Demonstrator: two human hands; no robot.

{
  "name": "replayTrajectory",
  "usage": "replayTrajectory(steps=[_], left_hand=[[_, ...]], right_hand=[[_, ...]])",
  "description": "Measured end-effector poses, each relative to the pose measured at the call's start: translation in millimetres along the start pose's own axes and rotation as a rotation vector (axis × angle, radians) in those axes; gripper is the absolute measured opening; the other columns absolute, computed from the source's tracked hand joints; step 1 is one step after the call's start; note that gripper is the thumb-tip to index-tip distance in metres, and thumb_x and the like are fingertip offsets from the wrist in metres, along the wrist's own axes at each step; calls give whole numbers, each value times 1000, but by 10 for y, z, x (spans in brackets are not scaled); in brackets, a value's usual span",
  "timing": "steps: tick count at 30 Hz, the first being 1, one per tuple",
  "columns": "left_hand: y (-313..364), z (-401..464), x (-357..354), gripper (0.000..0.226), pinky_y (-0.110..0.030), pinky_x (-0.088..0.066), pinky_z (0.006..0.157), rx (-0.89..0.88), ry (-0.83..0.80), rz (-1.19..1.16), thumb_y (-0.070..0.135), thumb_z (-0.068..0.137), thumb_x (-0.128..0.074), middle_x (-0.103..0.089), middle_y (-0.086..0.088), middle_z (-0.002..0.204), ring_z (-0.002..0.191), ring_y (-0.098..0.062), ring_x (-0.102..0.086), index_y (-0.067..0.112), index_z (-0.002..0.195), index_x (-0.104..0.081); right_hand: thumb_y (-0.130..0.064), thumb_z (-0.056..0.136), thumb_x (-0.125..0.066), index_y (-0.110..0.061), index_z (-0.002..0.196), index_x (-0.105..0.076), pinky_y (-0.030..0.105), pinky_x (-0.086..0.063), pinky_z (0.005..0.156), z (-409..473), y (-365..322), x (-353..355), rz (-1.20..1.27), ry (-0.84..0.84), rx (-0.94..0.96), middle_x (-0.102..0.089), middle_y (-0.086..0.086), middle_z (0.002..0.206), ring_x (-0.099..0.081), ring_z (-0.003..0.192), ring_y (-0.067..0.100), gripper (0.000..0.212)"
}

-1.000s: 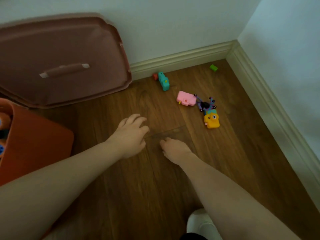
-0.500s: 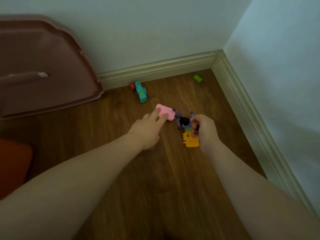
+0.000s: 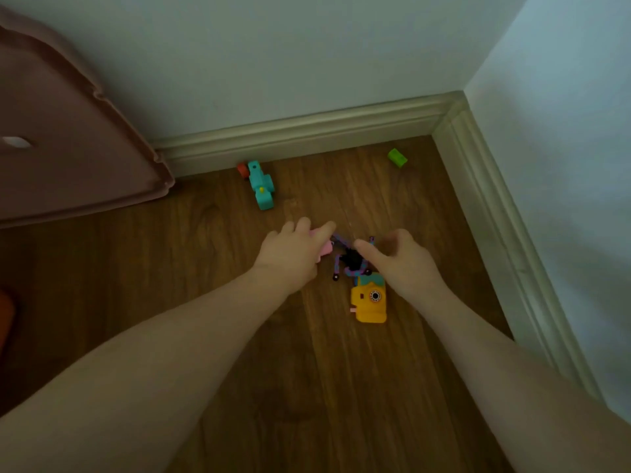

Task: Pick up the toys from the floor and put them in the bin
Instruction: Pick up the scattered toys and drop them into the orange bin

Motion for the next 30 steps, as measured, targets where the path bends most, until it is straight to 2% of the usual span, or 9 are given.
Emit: replayTrajectory(steps=[2,6,9,12,15,19,24,27,30], left_hand=[[-74,-61,-24,69,-36,-45,88,7,17,-104,30,91,-54,-33,-11,139,120,-28,-42,32,145,-12],[-261,-263,-17,50,-28,-45,72,-2,110,-301,39,95,-43,-44,-9,120,96,-23,-54,31,140,-24],[-341,-485,37,44,-30,-47,72,-44,134,-390,40,97,-37,-46,-7,114,90,-23,-56,31,138,-27],[-456,-738,134,52,-34,-47,82,-53,162,-482,41,95,-40,-47,-8,124,102,-26,-56,31,143,-22],[-752,-1082,308,64,-29,-42,92,32,260,-606,40,91,-51,-42,-7,142,120,-23,-50,26,146,-20],[-1266,-1768,470,68,-24,-42,86,108,373,-668,40,86,-59,-45,-1,139,114,-17,-52,24,144,-27],[-1796,-2658,649,67,-11,-42,69,106,427,-646,44,81,-61,-49,9,123,98,-3,-53,27,139,-34],[-2066,-3197,871,70,-16,-37,83,75,535,-554,58,74,-53,-50,11,119,105,-3,-49,22,133,-44],[-2409,-3693,931,76,-21,-35,87,90,612,-462,63,70,-42,-50,10,116,105,-6,-48,20,133,-45]], right_hand=[[-72,72,-55,-13,123,-46,34,-48,79,19,-125,-72,-143,-60,55,-58,6,114,-57,102,21,79],[-71,69,-59,-19,90,-50,29,-42,58,-29,-397,-291,-477,-149,171,-52,-1,84,-54,80,16,58],[-48,79,-62,-19,71,-44,31,-41,61,-118,-570,-424,-556,-99,268,-54,4,84,-58,88,26,35],[-33,87,-56,-24,58,-32,30,-33,60,-289,-718,-519,-495,-53,329,-60,13,84,-60,90,34,39],[-34,90,-55,-23,59,-36,31,-30,51,-531,-929,-602,-394,-85,358,-55,4,69,-55,75,28,38],[-34,89,-57,-21,58,-41,25,-28,47,-990,-1390,-723,-294,-97,468,-45,-5,56,-44,52,10,37],[-33,88,-58,-25,57,-39,30,-28,50,-1598,-2081,-932,-239,-62,640,-43,-7,54,-42,54,12,37],[-30,87,-58,-16,74,-62,31,-32,55,-2004,-2504,-1135,-189,-150,711,-51,-4,59,-47,58,14,19],[-29,89,-57,-11,87,-67,28,-31,55,-2333,-2913,-1392,-95,-191,728,-50,-7,59,-45,56,8,21]])
Point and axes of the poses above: each hand's wrist, its own z-axis towards the middle knuckle, its own x-axis out of the back of the hand, y = z × x, the point moved 8 cm from there along z, towards the middle knuckle
